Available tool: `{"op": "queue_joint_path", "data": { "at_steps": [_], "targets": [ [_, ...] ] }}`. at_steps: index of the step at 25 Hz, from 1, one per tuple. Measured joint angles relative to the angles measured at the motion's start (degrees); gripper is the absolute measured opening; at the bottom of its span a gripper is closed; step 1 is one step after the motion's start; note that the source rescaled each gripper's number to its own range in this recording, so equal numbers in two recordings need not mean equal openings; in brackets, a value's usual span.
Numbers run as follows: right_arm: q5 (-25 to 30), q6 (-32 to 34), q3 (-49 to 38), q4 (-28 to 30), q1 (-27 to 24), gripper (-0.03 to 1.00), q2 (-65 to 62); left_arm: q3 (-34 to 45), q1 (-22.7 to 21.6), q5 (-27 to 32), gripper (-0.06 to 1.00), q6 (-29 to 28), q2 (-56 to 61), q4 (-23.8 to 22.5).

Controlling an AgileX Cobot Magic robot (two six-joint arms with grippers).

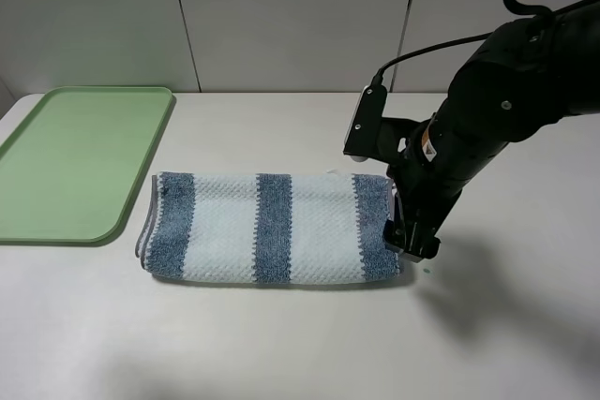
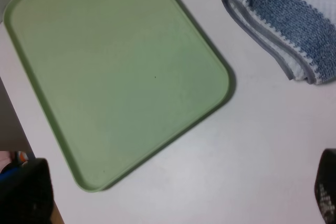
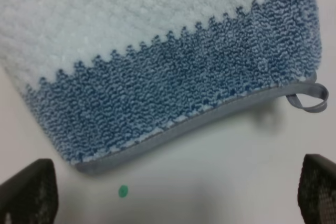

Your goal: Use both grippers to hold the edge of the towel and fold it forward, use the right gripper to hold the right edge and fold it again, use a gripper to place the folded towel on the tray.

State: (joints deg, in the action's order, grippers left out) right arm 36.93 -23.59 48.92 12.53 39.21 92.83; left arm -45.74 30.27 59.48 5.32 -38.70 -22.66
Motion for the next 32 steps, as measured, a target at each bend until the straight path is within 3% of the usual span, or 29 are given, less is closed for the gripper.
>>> {"op": "queue_joint_path", "data": {
  "at_steps": [7, 11, 15, 23, 32],
  "targets": [
    [-2.24, 0.85, 0.0, -1.74, 0.0, 1.0, 0.0, 0.0, 0.0, 0.0, 1.0, 0.0, 0.0, 0.0],
    [-3.13, 2.16, 0.0, -5.49, 0.0, 1.0, 0.0, 0.0, 0.0, 0.0, 1.0, 0.0, 0.0, 0.0],
    [-4.16, 9.42, 0.0, -10.11, 0.0, 1.0, 0.0, 0.0, 0.0, 0.0, 1.0, 0.0, 0.0, 0.0],
    [-7.27, 31.09, 0.0, -15.52, -1.41, 1.0, 0.0, 0.0, 0.0, 0.0, 1.0, 0.0, 0.0, 0.0],
    [-9.25, 33.11, 0.0, -18.74, -5.4, 1.0, 0.0, 0.0, 0.0, 0.05, 1.0, 0.0, 0.0, 0.0]
  ]
}}
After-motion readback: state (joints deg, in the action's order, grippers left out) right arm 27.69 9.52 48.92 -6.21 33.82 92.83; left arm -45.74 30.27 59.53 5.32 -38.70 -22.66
